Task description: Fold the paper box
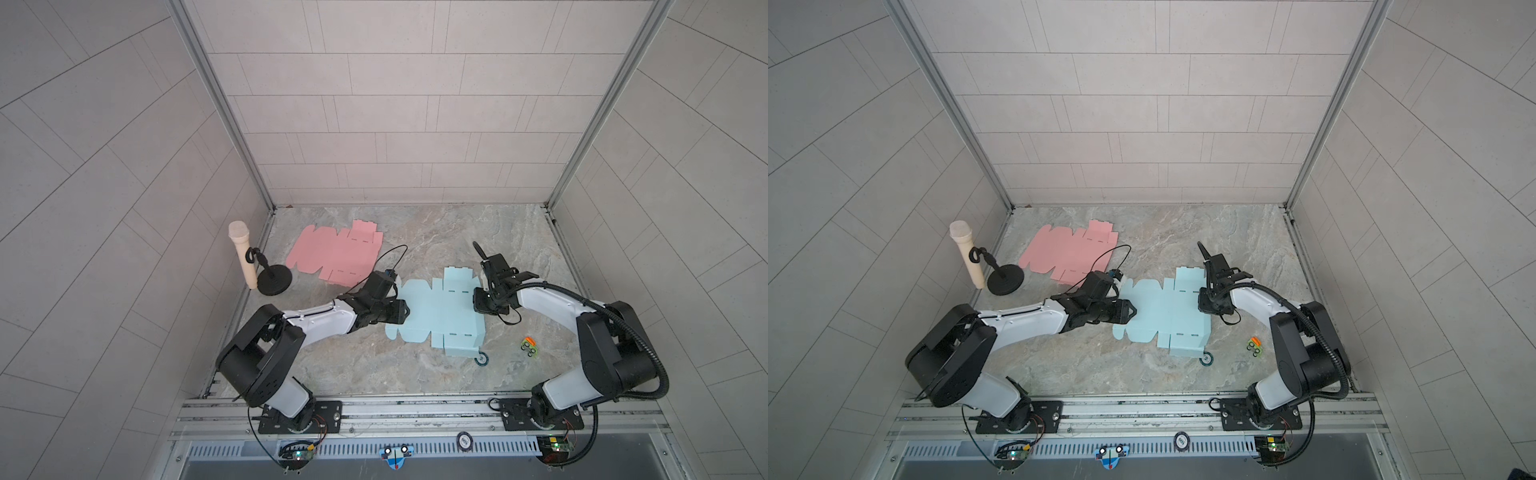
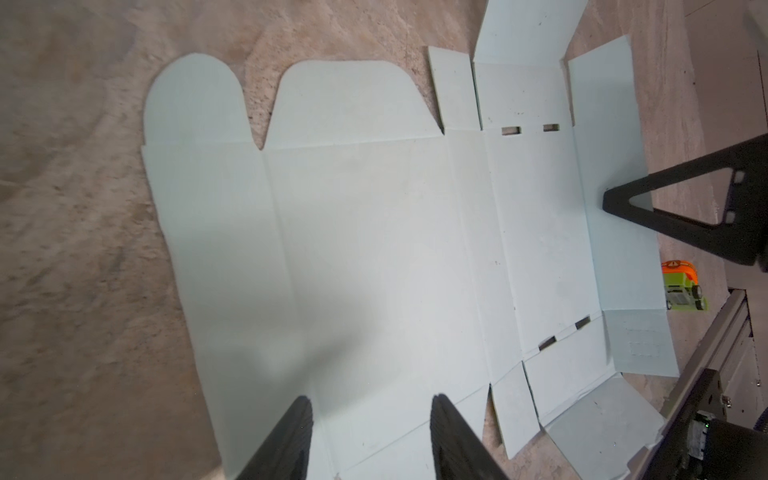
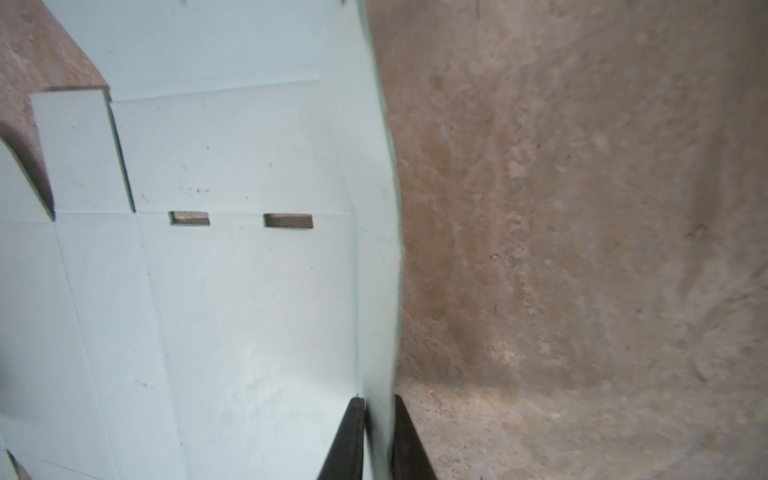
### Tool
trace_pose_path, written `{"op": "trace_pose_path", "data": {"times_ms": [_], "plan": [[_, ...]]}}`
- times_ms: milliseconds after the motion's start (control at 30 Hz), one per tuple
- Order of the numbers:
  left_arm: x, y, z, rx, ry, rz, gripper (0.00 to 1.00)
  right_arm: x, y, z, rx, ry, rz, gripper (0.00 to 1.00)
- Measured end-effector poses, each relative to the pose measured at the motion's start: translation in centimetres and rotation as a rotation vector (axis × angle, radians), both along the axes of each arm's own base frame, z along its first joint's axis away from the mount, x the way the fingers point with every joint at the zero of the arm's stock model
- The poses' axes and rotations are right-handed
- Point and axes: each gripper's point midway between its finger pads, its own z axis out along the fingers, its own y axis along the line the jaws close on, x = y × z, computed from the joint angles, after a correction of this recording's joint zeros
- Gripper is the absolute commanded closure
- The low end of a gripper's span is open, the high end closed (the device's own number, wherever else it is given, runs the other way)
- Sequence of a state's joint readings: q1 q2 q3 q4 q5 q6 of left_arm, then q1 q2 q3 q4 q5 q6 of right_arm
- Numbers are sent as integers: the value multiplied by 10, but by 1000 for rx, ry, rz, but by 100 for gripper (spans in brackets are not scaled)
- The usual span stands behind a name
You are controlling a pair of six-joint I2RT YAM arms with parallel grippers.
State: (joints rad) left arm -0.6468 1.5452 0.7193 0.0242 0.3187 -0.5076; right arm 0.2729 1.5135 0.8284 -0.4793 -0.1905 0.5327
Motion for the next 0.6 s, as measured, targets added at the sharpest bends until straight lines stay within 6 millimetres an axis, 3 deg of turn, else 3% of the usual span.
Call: {"op": "trace_pose_path", "data": {"times_ms": [167, 467, 600], "plan": [[10, -6, -1, -5, 6, 2, 50, 0, 0, -1, 5, -2, -11, 77], [9, -7, -13, -1, 37, 10, 52, -14, 0, -11, 74, -32, -83, 78], [10, -7, -18, 3, 45, 12, 52, -15, -2, -8, 112, -66, -123, 73]]}}
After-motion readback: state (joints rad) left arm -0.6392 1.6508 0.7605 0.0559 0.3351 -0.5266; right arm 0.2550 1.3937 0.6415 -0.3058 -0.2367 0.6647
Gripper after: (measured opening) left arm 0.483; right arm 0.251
